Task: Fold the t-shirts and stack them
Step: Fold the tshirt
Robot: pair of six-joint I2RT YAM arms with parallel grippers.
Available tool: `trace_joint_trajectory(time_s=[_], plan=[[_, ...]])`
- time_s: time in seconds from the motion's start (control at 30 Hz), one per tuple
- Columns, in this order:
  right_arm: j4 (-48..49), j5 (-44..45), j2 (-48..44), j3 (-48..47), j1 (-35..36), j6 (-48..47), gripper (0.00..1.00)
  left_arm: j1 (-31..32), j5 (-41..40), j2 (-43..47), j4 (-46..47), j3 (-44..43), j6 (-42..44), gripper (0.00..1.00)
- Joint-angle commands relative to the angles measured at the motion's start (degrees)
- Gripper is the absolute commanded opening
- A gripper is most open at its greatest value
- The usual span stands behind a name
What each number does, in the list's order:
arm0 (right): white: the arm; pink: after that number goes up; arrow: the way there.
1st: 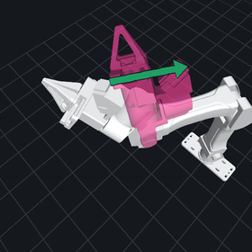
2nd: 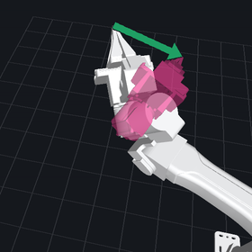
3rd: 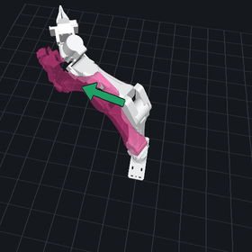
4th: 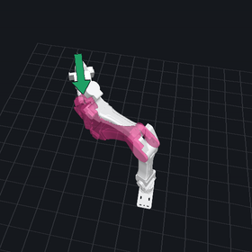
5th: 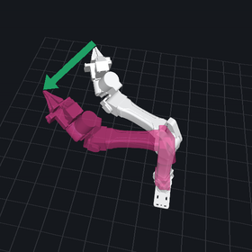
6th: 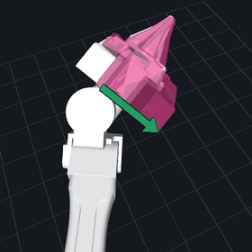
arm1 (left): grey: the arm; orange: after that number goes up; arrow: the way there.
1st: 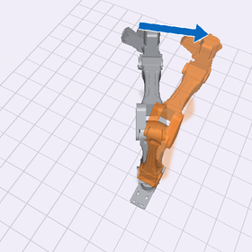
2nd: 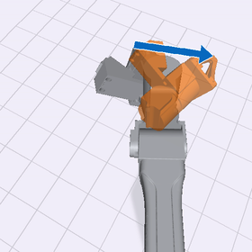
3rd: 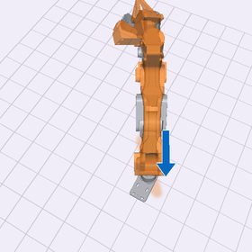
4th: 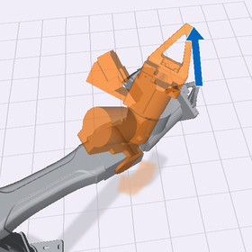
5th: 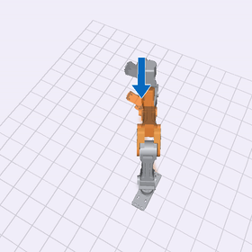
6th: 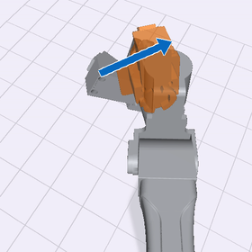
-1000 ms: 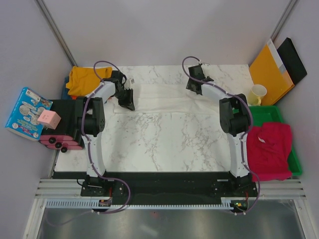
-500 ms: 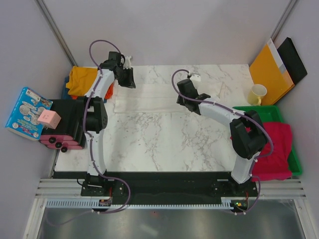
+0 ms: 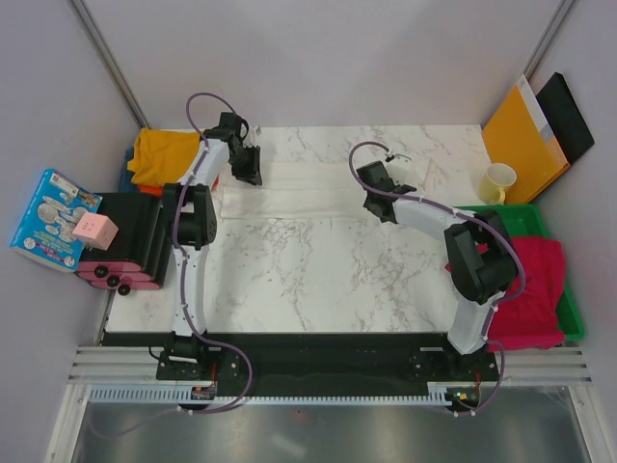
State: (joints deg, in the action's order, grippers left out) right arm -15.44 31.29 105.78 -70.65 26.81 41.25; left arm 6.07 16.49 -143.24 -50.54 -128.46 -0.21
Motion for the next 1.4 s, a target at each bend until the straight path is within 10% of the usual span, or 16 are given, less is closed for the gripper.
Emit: trace_joint_trajectory(time_s=[0.0, 0.53, 0.87, 1.37], plan=[[-2.04, 3.42, -0.84, -0.53, -1.66, 3.30, 0.40, -0.26, -0.76, -1.16, 0.36, -6.35, 2.05, 0.31], [-7.50, 0.44, 6.20, -0.62, -4.04, 5.24, 0.45, 0.26, -7.00, -7.14, -3.67, -9.35, 7.58, 0.33], [-10.75, -4.21, 10.50, -7.91, -9.66, 2.61, 0.48, 1.31, -6.29, 6.21, -9.83, 15.14, 20.22, 0.05], [-23.39, -6.41, 26.05, -38.49, -12.31, -2.14, 0.49, 11.85, -3.93, 24.40, -22.05, 38.44, 31.66, 0.02]])
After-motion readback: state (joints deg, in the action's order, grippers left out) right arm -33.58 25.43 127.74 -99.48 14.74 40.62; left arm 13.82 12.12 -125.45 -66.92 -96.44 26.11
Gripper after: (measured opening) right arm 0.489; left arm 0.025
